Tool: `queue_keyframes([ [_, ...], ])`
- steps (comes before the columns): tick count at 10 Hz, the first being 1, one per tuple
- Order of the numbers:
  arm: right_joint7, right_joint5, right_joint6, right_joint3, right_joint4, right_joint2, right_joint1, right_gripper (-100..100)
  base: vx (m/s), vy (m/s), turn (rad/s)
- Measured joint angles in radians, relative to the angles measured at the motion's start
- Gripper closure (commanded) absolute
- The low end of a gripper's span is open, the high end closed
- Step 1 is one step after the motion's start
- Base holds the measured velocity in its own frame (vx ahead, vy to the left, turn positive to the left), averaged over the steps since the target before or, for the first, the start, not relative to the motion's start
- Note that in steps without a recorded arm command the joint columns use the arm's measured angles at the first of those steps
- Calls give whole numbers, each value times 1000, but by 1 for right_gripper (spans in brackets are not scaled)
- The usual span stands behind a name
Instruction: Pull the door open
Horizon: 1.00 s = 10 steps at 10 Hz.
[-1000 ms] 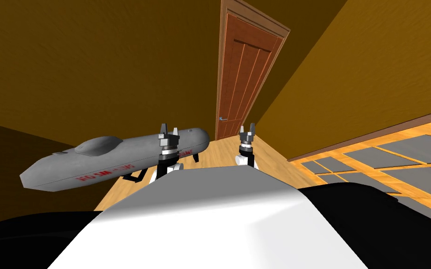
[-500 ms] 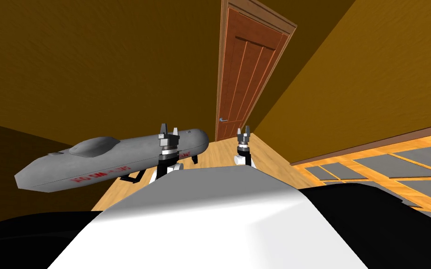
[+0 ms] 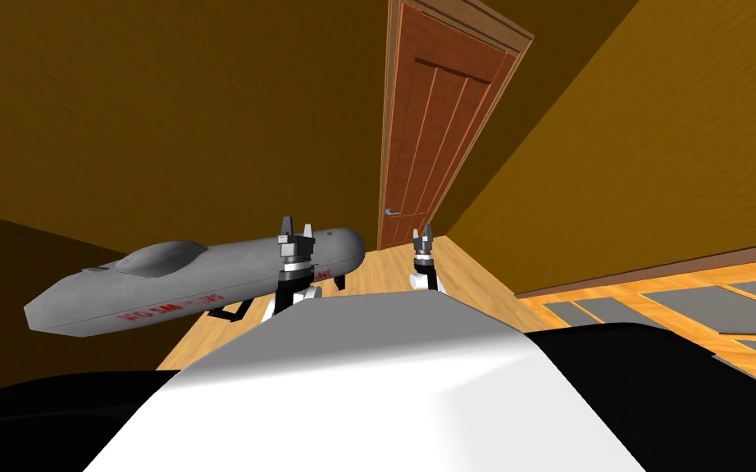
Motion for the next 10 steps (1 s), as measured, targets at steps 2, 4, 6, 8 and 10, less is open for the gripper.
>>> queue_keyframes([
  [2, -4, -3, -12, 3, 57, -11, -13, -100, 95, -55, 50],
  [4, -8, -5, -22, 7, 112, -18, -28, -100, 88, -57, 61],
  [6, -12, -9, -30, 7, 174, -27, -52, -100, 90, -69, 53],
  [8, -17, -12, -32, 9, 218, -39, -62, -100, 89, -65, 61],
  [10, -19, -14, -34, 13, 264, -44, -75, -100, 78, -47, 38],
])
